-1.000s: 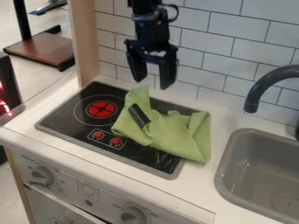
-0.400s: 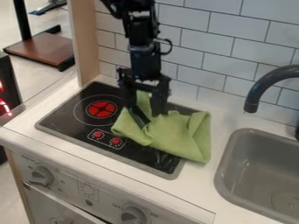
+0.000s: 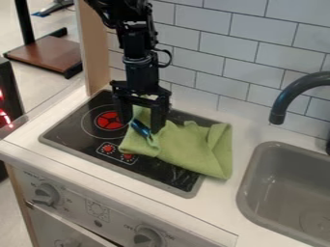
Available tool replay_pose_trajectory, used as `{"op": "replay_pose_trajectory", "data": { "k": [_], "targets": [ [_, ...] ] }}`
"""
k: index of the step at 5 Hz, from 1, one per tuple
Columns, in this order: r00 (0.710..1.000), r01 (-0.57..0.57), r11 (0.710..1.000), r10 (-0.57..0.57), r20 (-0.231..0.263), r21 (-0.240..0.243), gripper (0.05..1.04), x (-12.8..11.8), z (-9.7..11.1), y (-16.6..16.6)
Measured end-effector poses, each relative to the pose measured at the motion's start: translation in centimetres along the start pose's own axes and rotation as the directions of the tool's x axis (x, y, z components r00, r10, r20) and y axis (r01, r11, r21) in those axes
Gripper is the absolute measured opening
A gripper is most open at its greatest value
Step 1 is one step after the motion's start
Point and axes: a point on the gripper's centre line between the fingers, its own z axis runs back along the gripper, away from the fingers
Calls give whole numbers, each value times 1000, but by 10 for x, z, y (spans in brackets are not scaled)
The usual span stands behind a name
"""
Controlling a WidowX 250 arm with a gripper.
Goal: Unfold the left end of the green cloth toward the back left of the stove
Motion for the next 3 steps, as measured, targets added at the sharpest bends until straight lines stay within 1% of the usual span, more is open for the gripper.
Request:
{"op": "replay_pose_trajectory", "data": {
  "k": [1, 2, 3],
  "targets": [
    [1000, -11, 1000, 11, -5, 7, 946, 0, -3, 1],
    [999, -16, 999, 17, -27, 32, 677, 0, -15, 1],
    [999, -31, 998, 32, -6, 46, 404, 2, -17, 2]
  ]
}}
